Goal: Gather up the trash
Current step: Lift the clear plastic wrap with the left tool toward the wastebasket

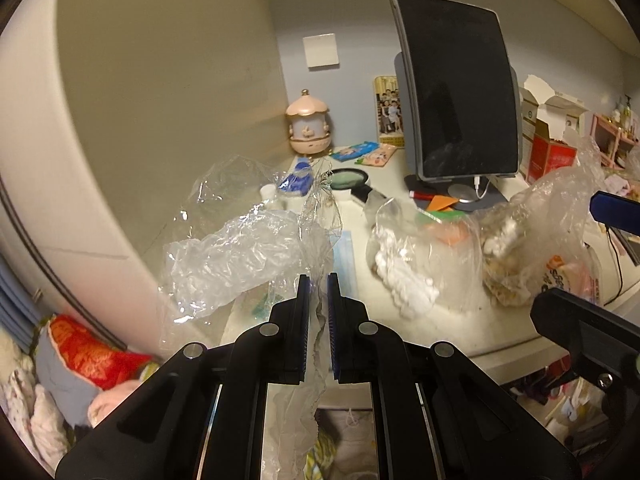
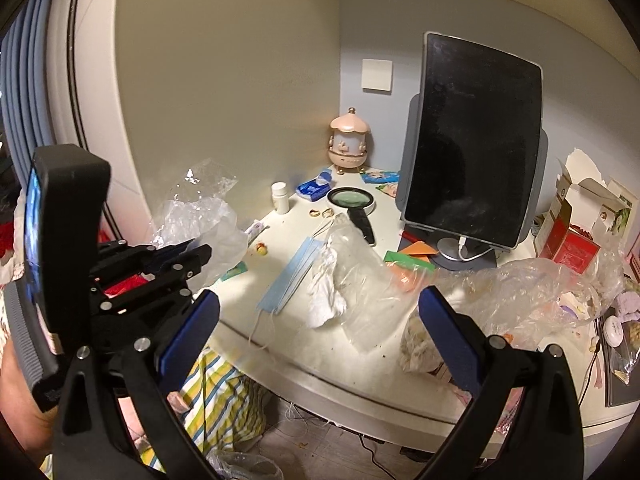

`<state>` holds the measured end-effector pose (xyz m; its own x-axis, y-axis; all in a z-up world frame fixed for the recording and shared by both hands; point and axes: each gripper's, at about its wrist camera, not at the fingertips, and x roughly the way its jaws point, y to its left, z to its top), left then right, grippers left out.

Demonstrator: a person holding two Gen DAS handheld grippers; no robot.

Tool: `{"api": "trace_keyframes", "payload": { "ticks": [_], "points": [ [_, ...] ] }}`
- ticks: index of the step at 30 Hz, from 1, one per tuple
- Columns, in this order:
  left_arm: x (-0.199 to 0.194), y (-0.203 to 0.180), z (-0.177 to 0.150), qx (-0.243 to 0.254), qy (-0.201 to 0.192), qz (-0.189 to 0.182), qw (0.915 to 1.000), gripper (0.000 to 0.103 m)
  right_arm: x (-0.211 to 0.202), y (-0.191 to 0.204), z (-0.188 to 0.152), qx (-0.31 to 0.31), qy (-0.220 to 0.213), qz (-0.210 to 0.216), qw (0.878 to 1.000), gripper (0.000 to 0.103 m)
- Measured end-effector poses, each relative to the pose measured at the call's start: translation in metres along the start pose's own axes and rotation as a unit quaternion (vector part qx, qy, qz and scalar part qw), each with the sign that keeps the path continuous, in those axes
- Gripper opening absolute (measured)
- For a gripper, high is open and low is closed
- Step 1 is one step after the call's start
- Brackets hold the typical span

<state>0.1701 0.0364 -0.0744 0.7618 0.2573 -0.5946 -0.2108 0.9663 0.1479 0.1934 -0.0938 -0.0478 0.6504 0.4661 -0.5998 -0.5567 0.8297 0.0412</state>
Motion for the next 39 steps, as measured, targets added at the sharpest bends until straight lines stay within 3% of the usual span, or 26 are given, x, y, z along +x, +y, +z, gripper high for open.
{"api": "trace_keyframes", "payload": {
  "ticks": [9, 22, 32, 39],
  "points": [
    [-0.035, 0.029, -0.042, -0.010, 0.018, 0.020, 0.9996, 0.007, -0.012, 0.037, -0.027, -0.009, 0.016, 0.019, 1.000, 0.097],
    [-0.091, 0.085, -0.137, 0.010, 0.048, 0.002, 0.9988, 0.007, -0.044, 0.126, -0.085, -0.012, 0.046, 0.006, 0.999, 0.097],
    [-0.108, 0.078, -0.224, 0.050, 0.094, -0.031, 0.9938, 0.007, -0.053, 0.169, -0.148, -0.012, 0.082, -0.009, 0.997, 0.097],
    [-0.098, 0.059, -0.280, 0.040, 0.133, -0.050, 0.9891, 0.007, -0.041, 0.164, -0.188, -0.028, 0.110, -0.004, 0.994, 0.097]
  ]
}}
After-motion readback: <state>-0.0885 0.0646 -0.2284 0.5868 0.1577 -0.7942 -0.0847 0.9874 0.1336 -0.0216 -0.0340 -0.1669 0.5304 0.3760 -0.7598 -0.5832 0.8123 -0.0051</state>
